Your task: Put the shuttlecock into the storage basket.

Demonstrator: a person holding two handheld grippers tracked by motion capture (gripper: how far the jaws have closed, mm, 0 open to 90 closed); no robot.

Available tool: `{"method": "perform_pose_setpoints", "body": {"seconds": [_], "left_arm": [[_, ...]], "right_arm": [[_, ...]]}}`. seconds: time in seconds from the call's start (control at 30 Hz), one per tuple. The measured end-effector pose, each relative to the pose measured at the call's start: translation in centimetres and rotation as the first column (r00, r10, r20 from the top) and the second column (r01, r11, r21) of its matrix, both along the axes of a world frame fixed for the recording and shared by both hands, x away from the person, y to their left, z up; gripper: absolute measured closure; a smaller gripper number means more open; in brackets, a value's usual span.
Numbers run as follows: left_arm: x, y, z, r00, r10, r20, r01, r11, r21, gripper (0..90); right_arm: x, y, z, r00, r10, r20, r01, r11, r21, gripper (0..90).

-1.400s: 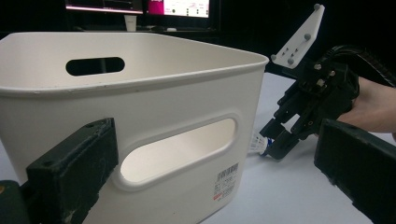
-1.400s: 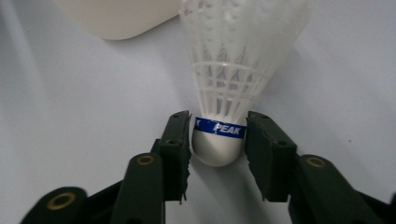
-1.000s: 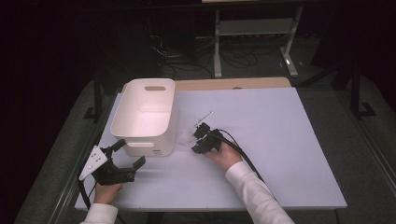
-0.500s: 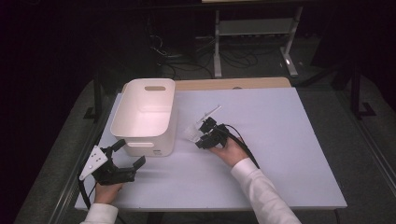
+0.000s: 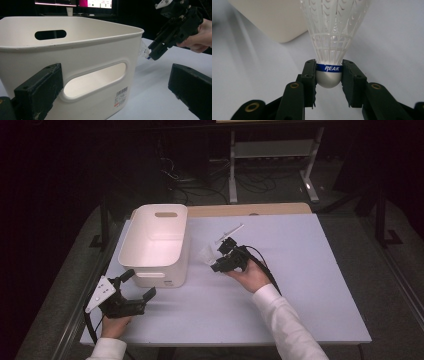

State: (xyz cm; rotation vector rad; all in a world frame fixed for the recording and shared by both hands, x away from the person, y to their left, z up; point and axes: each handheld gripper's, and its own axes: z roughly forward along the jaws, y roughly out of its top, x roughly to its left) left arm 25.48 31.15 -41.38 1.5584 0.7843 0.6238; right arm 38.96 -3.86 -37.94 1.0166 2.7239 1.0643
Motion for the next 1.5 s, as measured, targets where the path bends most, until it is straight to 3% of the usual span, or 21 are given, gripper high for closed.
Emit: {"method": "perform_pose_setpoints", "body": {"seconds": [0.4, 0.73, 1.5], "left_arm": [[0.0, 0.0, 0.0, 1.0, 0.0, 0.0, 0.0, 1.0, 0.001, 0.0], [0.0, 0.0, 0.0, 1.0, -0.002, 0.003, 0.002, 1.0, 0.004, 0.0], [0.1, 0.0, 0.0, 1.0, -0.003, 0.001, 0.003, 1.0, 0.004, 0.0]], "right_arm": [[0.0, -0.2, 1.7, 0.9997, 0.008, 0.021, -0.008, 1.0, 0.011, 63.8], [0.1, -0.9, 3.2, 0.9997, -0.008, 0.022, 0.007, 0.999, 0.052, 63.8], [0.5, -0.1, 6.1, 0.997, -0.011, 0.076, 0.009, 0.999, 0.031, 63.8]]}}
